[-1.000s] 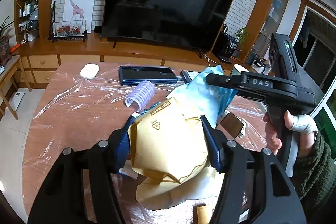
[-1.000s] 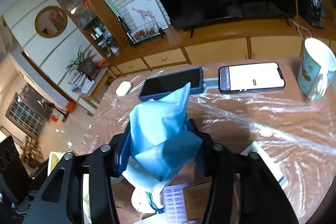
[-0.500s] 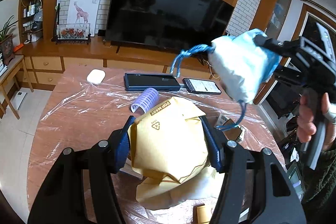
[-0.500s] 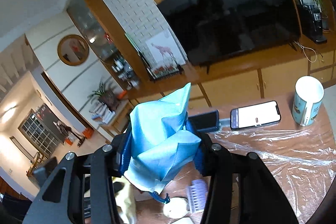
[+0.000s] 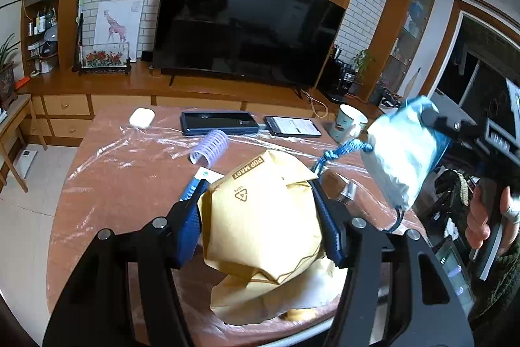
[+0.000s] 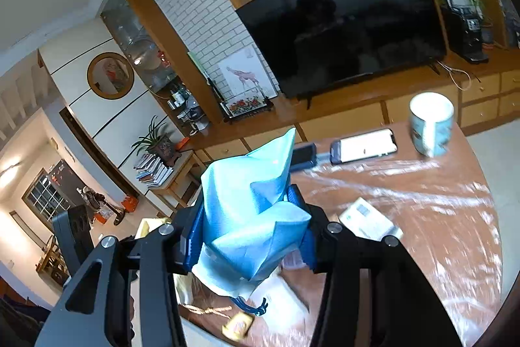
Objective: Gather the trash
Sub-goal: 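Lift both held bags and carry them over the black trash bin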
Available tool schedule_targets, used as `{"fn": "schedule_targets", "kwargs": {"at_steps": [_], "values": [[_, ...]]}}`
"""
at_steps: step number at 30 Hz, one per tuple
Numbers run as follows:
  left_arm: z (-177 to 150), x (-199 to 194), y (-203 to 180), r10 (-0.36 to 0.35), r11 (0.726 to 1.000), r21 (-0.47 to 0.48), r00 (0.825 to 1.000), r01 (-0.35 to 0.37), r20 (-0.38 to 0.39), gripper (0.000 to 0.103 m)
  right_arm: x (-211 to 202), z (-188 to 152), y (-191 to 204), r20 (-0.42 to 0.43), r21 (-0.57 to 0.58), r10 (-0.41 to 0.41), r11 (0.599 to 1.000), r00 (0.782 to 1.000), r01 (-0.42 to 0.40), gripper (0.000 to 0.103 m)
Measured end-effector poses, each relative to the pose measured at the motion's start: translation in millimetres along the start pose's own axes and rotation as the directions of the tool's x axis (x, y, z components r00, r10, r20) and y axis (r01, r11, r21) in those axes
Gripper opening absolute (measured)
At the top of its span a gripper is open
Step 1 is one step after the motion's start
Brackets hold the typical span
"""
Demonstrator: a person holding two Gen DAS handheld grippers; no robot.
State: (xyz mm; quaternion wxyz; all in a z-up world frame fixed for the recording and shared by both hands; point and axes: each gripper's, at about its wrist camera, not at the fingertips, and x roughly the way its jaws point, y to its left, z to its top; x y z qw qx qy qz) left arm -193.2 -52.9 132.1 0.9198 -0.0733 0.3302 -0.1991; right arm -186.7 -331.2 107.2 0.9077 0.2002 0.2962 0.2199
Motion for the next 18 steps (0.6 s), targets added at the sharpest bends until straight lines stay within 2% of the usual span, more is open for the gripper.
{"fn": "schedule_targets", "kwargs": {"at_steps": [8,18], "values": [[-20.8,-19.2,-29.4,-0.041,0.998,0.041,0.999,0.042,-0.023,0.061,-48.1,-41.4,-3.4,-0.028,0.014,-0.051,0.999,0.998,0.051,0.047],[-60.5,-27.8,-66.9,-0.083,0.992,0.091,0.991,0.092,-0.103,0.061,-86.3,-89.9,-2.9,-0.085,0.004,-0.121,0.993,0.989,0.122,0.047]]}}
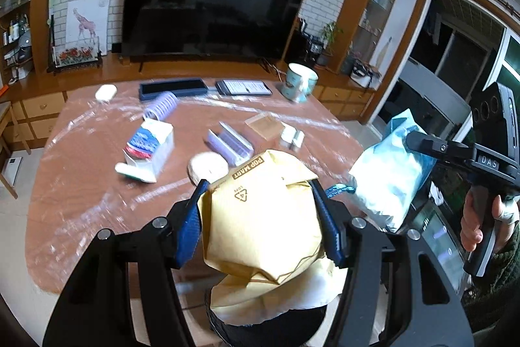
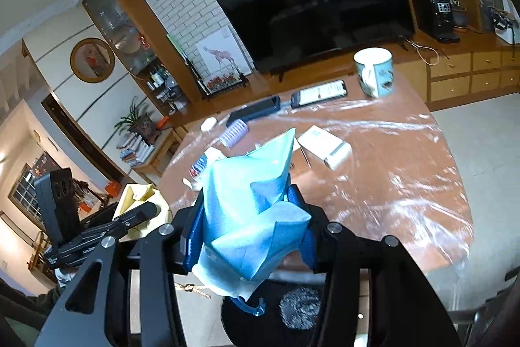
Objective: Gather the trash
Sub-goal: 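Lift both held bags and carry them over the black trash bin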
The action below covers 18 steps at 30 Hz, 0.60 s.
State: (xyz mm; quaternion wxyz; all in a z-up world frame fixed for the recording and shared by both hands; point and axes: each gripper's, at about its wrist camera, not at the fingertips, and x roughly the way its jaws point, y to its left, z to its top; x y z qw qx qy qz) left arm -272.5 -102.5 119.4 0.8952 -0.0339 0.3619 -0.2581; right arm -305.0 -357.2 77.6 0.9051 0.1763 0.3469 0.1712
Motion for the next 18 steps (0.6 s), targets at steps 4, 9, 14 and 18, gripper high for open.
{"fn": "schedule_targets", "kwargs": {"at_steps": [4,9,14,18], "values": [[-15.9,2.4,-11.8,-0.004,1.0,0.01,0.999,0.004,-0.037,0.061,-1.4,-17.4,-1.5,-0.03,-0.008,-0.029,1.0,0.999,0.029,0.047],[-32.6,4.9,-20.0,0.007,1.0,0.018,0.998,-0.006,-0.07,0.061,5.2,-42.9,-2.1,-0.087,-0.003,-0.047,0.999,0.995,0.047,0.047],[-50.3,9.1,-24.7,0.026,0.999,0.022,0.994,-0.023,-0.102,0.061,17.1,-68.0,-3.1,-0.138,0.006,-0.057,0.998,0.989,0.059,0.047],[-64.9,16.7,-24.4,0.039,0.999,0.015,0.99,-0.037,-0.137,0.061,28.8,-86.2,-7.2,-0.176,0.022,-0.069,0.997,0.982,0.074,0.047]]}}
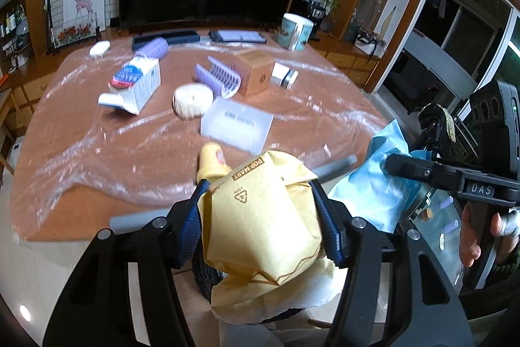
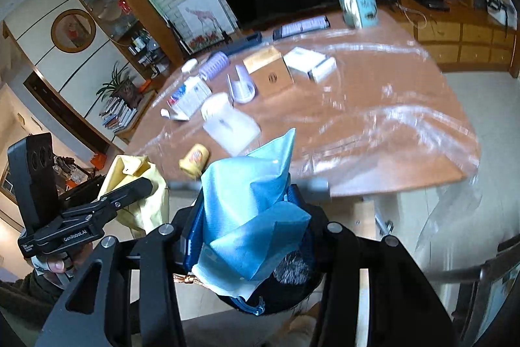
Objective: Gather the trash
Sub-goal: 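Lift both held bags and carry them over the black trash bin, then open both tools to drop the paper bag and plastic bag into the bin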
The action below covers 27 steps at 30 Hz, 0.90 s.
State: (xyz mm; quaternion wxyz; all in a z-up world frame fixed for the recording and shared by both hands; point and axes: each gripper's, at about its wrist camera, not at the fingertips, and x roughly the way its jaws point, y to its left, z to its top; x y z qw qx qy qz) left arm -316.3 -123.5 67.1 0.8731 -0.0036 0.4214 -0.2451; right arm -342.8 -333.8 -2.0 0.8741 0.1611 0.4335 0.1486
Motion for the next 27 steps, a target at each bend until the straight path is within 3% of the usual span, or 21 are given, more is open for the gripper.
{"fn": "schedule_targets", "kwargs": {"at_steps": [12,27], "values": [[-32.3,28.5,0.2,0.035,0.999,0.002,0.995,-0.035,-0.092,0.061,40.3,-34.6,-6.5,-0.123,-0.025,-0.035,0.999,0.992,0.032,0.047],[-45.1,51.6,2.2,0.059,0.998,0.0,0.988,-0.06,-0.144,0.061,71.0,-32.4,-2.7,-0.191,-0.1,-0.049,0.995,0.98,0.031,0.047]]}}
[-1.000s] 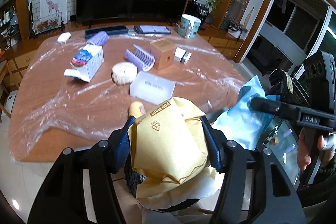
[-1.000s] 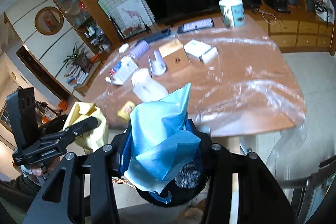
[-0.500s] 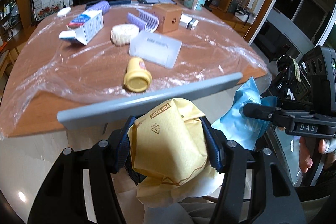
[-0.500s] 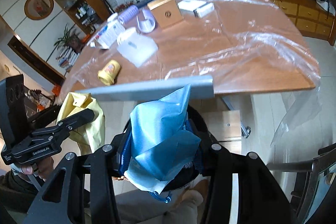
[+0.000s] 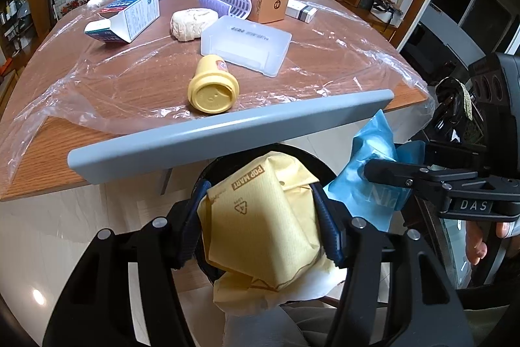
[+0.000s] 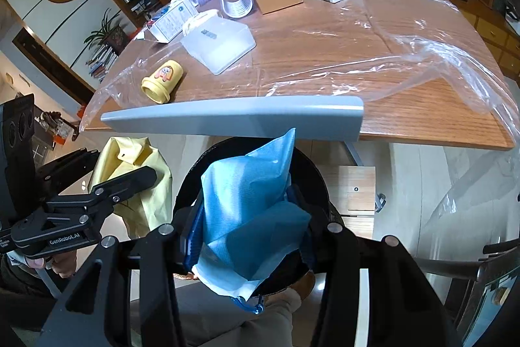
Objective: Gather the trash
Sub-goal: 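Open both tools to drop the paper bag and plastic bag into the bin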
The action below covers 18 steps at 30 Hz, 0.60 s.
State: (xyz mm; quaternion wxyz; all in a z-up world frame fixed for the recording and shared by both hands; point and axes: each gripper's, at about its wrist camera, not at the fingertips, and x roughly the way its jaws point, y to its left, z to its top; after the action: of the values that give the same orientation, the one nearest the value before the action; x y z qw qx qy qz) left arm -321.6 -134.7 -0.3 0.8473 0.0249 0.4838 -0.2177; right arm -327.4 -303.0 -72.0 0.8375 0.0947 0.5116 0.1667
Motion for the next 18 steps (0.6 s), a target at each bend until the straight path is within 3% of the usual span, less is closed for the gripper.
{"fn": "schedule_targets", "kwargs": {"at_steps": [18], "values": [[-4.4,21.8,2.0,0.027,0.999,0.021,0.998,-0.026,-0.049,0.061,31.6,1.6,3.5,-0.042,-0.047,-0.054,0.998,0.998,0.052,0.047]]}}
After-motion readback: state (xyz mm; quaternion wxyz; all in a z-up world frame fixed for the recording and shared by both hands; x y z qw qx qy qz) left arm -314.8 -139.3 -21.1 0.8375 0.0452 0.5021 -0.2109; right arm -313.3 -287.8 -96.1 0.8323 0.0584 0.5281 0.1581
